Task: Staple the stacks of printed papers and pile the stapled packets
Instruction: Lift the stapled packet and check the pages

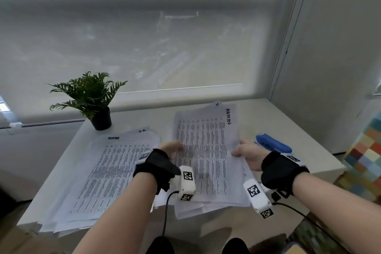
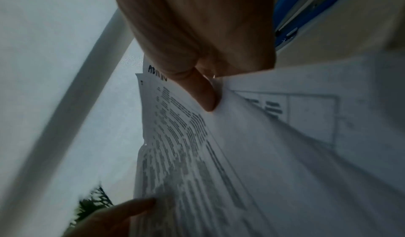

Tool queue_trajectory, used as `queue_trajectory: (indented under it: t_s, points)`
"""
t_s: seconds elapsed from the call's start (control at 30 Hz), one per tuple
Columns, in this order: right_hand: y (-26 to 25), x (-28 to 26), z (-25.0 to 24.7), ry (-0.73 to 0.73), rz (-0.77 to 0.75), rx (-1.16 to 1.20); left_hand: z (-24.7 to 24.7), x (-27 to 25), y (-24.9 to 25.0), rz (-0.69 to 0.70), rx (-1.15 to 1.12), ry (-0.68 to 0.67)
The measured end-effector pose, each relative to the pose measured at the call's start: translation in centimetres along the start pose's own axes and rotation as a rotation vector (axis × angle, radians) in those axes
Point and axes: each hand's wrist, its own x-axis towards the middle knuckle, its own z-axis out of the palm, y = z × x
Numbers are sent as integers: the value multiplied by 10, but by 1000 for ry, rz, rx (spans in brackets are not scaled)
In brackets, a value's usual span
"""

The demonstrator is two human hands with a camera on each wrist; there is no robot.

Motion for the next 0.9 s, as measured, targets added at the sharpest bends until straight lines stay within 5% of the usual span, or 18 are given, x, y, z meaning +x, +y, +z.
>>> queue_trajectory:
  t_s: [0.17, 0.33, 0.9]
  points:
    - [-38, -5, -6, 44, -229, 148, -10, -3, 48, 349, -236, 204]
    - [-66, -19, 8, 43, -480, 343, -1, -28, 59, 737, -145, 323]
    - [-95, -29, 21, 181, -664, 365, -2, -21, 54, 801, -314, 413]
